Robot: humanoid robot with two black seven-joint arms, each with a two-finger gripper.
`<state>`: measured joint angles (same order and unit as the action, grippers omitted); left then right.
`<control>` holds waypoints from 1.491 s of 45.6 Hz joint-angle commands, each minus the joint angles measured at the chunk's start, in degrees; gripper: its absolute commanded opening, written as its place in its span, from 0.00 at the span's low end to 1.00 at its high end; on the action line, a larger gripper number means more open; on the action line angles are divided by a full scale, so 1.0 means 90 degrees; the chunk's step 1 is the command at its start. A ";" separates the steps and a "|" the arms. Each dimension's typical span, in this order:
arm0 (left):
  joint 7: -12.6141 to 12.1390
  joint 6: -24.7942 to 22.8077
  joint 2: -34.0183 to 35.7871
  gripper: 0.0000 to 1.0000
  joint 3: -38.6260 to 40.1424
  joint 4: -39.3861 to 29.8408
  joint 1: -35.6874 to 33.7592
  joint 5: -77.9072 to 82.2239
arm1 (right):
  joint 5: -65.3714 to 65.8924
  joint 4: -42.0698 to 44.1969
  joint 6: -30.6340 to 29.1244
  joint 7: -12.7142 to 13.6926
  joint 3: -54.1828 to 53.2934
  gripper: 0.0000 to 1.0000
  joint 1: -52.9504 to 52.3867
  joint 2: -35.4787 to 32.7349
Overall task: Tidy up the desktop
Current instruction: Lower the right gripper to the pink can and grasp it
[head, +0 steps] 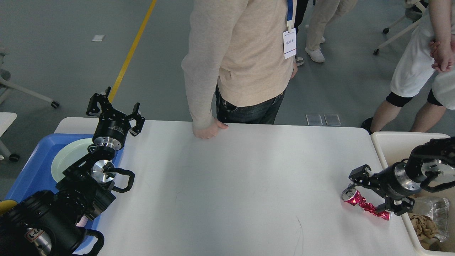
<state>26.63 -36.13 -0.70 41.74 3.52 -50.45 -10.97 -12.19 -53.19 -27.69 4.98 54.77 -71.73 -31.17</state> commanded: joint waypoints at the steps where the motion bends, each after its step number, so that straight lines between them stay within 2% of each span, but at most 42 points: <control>1: 0.0000 0.0000 0.0000 0.96 -0.0008 0.0000 0.0000 -0.0002 | -0.0705 0.0002 0.0468 0.0013 -0.0021 1.00 0.0235 -0.0004; 9: 0.0000 0.0000 0.0000 0.96 0.0001 0.0000 0.0000 -0.0002 | -0.1438 -0.0008 0.1386 0.0032 -0.0176 1.00 0.0431 0.0006; 17: 0.0000 0.0000 0.0000 0.96 0.0001 0.0000 -0.0009 -0.0002 | -0.2072 -0.0018 0.1602 0.0110 -0.0323 1.00 0.0587 0.0006; 24: 0.0000 0.0000 0.0000 0.96 -0.0008 0.0000 0.0000 -0.0002 | -0.2746 0.0002 0.1738 0.0569 -0.0333 1.00 0.0685 -0.0004; 25: 0.0000 0.0000 0.0000 0.96 0.0001 0.0000 0.0000 -0.0002 | -0.2921 0.0011 0.1893 0.0705 -0.0362 1.00 0.0723 -0.0004; 30: 0.0000 0.0000 0.0000 0.96 0.0001 0.0000 0.0000 -0.0002 | -0.3332 0.0118 0.2334 0.0979 -0.0440 1.00 0.0733 -0.0014; 36: 0.0000 0.0000 0.0000 0.96 0.0001 0.0000 0.0000 -0.0002 | -0.3596 0.0285 0.2500 0.1136 -0.0665 1.00 0.0860 -0.0014; 60: 0.0000 0.0000 0.0000 0.96 -0.0008 0.0000 0.0000 -0.0002 | -0.3528 0.0519 0.2930 0.1155 -0.0880 0.99 0.1114 0.0055; 68: 0.0000 0.0000 0.0000 0.96 0.0001 0.0000 0.0000 -0.0002 | -0.3489 0.0617 0.2989 0.1126 -0.0880 0.91 0.1163 0.0162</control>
<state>26.63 -36.13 -0.70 41.69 3.52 -50.45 -10.94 -43.74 -48.36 -1.22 15.26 46.86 -61.52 -30.40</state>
